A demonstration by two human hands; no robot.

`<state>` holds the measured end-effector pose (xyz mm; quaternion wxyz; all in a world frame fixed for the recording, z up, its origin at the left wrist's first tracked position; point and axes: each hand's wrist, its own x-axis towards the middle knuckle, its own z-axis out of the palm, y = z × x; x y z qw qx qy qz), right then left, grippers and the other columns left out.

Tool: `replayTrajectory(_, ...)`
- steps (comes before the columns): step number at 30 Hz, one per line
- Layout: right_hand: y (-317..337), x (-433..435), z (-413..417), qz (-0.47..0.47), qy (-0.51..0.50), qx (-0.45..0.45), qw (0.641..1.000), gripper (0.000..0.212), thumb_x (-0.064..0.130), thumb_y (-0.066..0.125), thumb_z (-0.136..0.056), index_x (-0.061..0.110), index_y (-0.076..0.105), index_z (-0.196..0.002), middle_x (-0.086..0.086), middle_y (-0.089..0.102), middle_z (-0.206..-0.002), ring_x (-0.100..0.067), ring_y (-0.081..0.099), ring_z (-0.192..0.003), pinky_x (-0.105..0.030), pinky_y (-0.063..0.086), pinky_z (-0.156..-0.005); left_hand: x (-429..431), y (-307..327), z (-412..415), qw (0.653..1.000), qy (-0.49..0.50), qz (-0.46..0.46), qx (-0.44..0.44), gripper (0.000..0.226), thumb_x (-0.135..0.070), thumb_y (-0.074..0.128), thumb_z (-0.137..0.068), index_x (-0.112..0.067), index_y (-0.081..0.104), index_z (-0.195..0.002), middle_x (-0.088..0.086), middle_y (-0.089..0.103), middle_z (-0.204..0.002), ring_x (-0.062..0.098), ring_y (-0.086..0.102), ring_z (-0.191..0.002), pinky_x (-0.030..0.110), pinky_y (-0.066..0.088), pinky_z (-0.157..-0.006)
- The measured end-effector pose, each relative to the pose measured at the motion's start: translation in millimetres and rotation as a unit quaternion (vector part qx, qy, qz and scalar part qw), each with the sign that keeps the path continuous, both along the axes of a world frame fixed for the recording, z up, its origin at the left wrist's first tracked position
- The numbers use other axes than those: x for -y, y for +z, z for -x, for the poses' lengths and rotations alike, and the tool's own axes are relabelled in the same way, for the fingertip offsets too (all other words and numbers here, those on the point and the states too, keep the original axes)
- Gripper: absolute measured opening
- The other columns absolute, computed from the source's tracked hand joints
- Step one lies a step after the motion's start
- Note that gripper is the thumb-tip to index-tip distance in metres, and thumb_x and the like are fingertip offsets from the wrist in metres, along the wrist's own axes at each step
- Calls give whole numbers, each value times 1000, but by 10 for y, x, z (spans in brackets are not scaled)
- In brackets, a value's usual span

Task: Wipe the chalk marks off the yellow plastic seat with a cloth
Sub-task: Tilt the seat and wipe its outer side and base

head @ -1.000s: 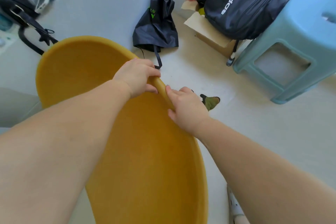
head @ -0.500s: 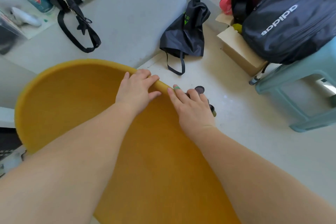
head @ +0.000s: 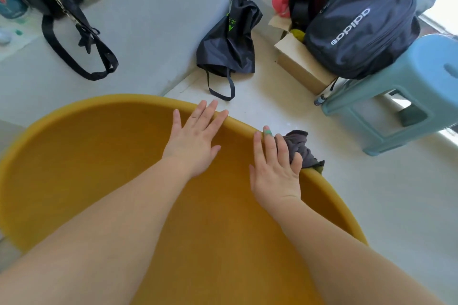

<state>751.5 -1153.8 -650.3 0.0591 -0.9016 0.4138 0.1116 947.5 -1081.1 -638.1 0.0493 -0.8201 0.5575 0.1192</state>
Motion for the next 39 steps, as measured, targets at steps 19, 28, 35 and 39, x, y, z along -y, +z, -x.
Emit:
replayTrajectory(19,129,729,-1460,-63,328,36,942,75,21,30,-103,17,-18,-160,0,-31,-166,-27,-18,-155,-52,0,-123,6,309,-1466,959,278,-28,41,43,-48,39,-101,-28,41,-140,4,45,-145,29,40,-136,60,26,-114)
replayTrajectory(28,5,184,-2251,-16,174,6,985,89,39,48,-98,22,-14,-160,2,-9,-168,-27,0,-153,-55,4,-109,-401,83,-2164,988,143,47,38,35,-43,44,-100,-27,47,-131,5,53,-114,28,47,-110,53,39,-102)
replayTrajectory(35,-91,112,-3062,0,252,38,967,98,42,62,-85,27,1,-161,4,17,-163,-29,20,-146,-54,12,-107,-842,63,-2677,975,201,65,62,31,-43,48,-99,-24,54,-123,7,57,-104,31,49,-98,46,39,-80)
replayTrajectory(39,-162,11,-3509,2,341,69,938,104,42,64,-80,22,4,-162,0,22,-164,-31,25,-144,-52,18,-103,-1136,83,-2845,950,291,63,88,32,-38,55,-97,-19,61,-122,12,62,-108,36,52,-102,50,43,-86)
